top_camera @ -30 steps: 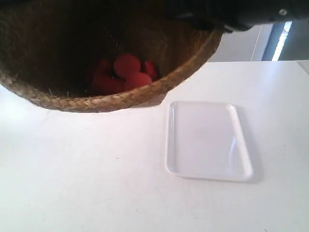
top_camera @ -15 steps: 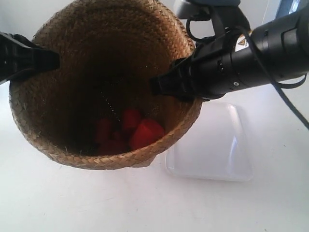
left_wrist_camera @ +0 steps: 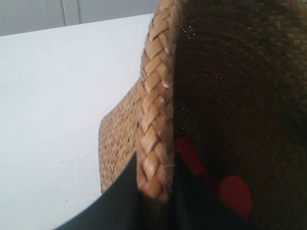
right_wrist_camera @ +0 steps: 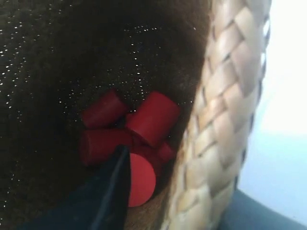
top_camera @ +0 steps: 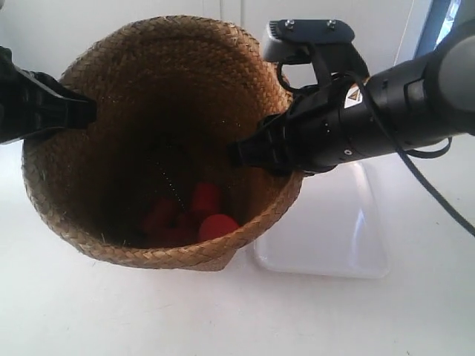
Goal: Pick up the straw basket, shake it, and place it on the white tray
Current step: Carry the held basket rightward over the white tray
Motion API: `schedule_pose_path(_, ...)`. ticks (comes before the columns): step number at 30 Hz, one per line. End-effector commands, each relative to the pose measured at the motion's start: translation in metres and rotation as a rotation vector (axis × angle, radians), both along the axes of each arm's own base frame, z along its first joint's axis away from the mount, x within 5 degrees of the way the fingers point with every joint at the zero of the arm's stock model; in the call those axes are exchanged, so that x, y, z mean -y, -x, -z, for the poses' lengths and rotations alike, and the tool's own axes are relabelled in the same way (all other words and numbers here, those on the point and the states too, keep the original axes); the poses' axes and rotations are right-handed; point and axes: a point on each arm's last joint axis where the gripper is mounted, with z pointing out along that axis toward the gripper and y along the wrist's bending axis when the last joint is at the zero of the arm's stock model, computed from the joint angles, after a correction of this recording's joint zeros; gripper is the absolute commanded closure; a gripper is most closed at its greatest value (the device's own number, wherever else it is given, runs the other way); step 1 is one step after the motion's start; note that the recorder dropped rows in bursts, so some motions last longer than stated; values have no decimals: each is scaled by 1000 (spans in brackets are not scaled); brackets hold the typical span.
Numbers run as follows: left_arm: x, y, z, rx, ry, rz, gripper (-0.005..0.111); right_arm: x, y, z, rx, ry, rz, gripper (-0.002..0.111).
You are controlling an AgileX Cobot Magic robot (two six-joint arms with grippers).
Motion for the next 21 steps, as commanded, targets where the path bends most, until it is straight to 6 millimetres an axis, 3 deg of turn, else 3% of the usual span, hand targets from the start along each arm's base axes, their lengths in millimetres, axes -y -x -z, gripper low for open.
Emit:
schedule_pose_path(1,0,-1,-27,143,-2,6,107,1,3,-35,98,8,-35,108)
schedule_pose_path(4,-6,29,-79,242,77,38,107,10,30,-102,212,-102,-58,108)
schedule_pose_path(5,-8,31,-76,273,19,50,107,11,40,-110,376,-162,-49,108)
schedule_pose_path(6,-6,22,-54,205,3,40,107,7,35,-95,408,-160,-38,108)
schedule_pose_path(7,-6,11,-19,25,-7,12,107,1,18,-50,266,-97,-21,108)
schedule_pose_path(9,-7,15,-19,46,40,-5,107,0,15,-32,126,-51,-30,108)
schedule_pose_path(12,-14,23,-36,166,74,-39,107,-1,14,-29,119,-32,-46,108)
schedule_pose_path(21,-10,13,-7,8,-28,-8,107,-3,12,-20,73,8,-63,108)
